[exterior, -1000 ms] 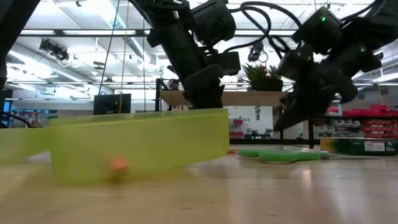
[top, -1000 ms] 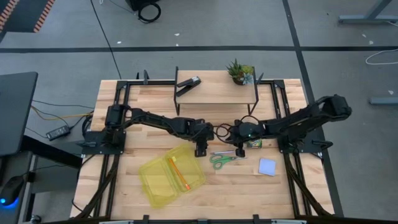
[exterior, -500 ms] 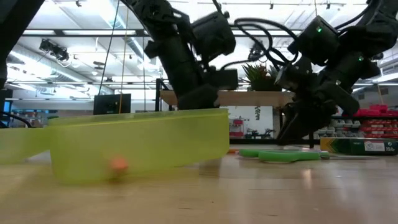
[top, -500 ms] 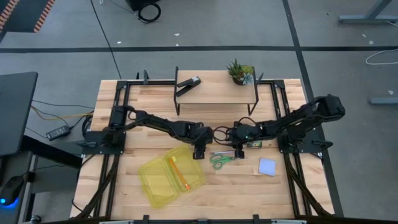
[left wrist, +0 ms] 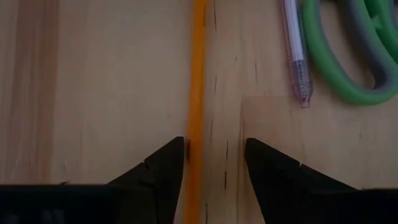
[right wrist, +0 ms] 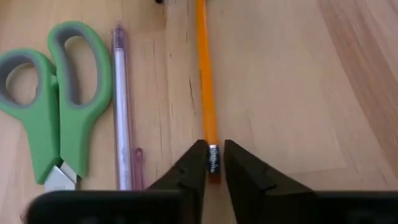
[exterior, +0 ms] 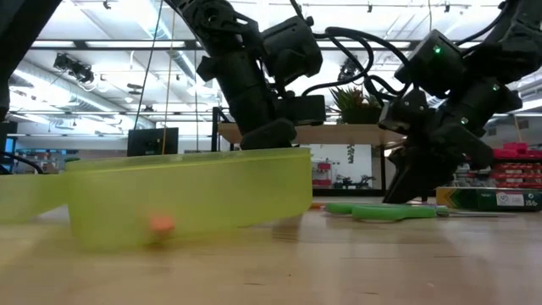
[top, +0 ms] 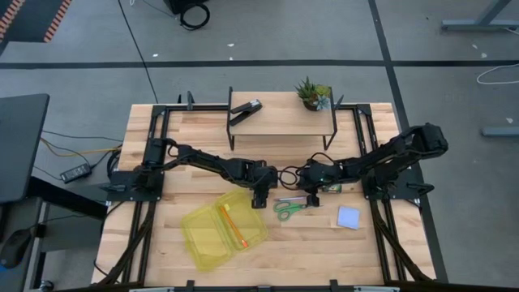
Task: Pack school essentials
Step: Put the orange pencil into the supply box
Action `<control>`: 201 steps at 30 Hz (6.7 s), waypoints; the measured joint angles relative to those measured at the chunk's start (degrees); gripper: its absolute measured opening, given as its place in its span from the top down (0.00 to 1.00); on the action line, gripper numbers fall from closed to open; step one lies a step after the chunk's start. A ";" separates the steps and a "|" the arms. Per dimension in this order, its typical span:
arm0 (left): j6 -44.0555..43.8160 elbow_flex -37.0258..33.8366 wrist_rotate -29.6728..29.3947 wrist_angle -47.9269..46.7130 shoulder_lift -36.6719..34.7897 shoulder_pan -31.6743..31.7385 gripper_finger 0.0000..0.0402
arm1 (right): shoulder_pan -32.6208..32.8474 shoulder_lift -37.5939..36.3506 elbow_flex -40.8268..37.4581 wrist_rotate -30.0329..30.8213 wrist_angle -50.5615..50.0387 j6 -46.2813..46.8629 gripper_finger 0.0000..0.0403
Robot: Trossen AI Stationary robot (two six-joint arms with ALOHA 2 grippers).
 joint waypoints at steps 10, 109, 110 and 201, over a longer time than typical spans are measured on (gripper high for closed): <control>0.09 -0.02 -0.10 1.49 -0.20 0.00 0.52 | 0.02 -2.32 0.83 -0.58 -2.57 -1.53 0.95; 1.06 -0.02 -0.86 3.07 -0.94 1.04 0.97 | 1.44 -2.31 -4.54 2.92 4.97 -0.16 0.91; 1.05 -0.02 -0.74 3.07 -1.02 1.03 0.95 | 1.44 -2.32 -4.54 2.90 4.89 -0.55 0.93; 18.64 4.87 -3.75 -25.60 -17.59 -20.10 0.96 | 5.72 -38.70 15.46 20.91 -45.41 4.44 0.89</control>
